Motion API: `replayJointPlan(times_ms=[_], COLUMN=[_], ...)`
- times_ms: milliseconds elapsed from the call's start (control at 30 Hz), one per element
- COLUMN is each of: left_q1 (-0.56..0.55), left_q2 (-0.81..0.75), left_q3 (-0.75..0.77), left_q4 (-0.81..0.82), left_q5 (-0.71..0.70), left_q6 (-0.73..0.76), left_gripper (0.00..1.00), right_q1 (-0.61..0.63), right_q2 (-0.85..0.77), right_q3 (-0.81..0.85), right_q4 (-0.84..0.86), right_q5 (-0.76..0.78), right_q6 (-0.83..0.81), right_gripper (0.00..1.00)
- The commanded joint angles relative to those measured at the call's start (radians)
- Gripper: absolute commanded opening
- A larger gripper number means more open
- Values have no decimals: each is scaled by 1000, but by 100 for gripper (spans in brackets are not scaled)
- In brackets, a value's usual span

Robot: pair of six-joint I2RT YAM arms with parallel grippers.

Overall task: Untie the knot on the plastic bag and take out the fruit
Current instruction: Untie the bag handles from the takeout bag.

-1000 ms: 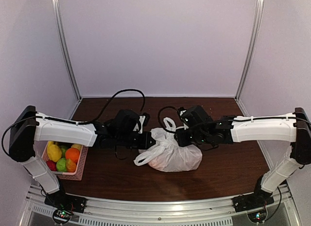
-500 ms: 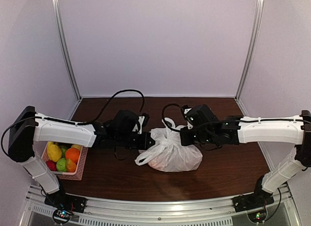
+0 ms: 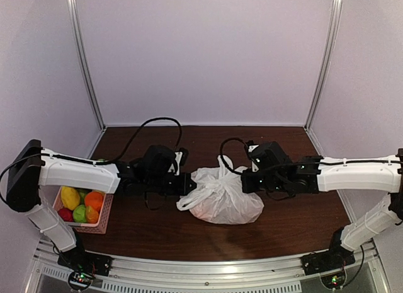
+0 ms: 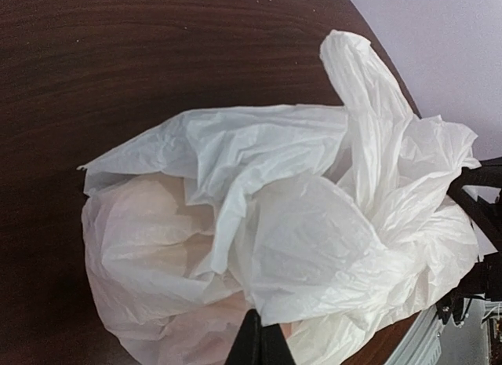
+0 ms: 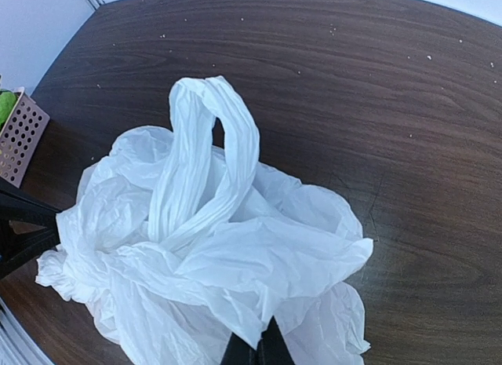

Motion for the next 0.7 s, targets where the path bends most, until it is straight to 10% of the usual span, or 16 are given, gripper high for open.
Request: replayJointPlan(times_ms=[0, 233, 667], left_q1=[17, 16, 9], left_q2=[-3, -21, -90], left_q3=[-21, 14, 164], left_q4=[-22, -117, -185], left_q5=[-50, -36, 150], left_q6=[-21, 3, 278], left_gripper=[0, 0, 69], right_q1=[-13, -13, -13], right_q2=[-5, -26, -22], right_q3=[-42, -56, -27], right_q4=[-5, -12, -7], right_q5=[42, 34, -8], right_q6=[38, 49, 36], right_gripper=[0, 0, 0])
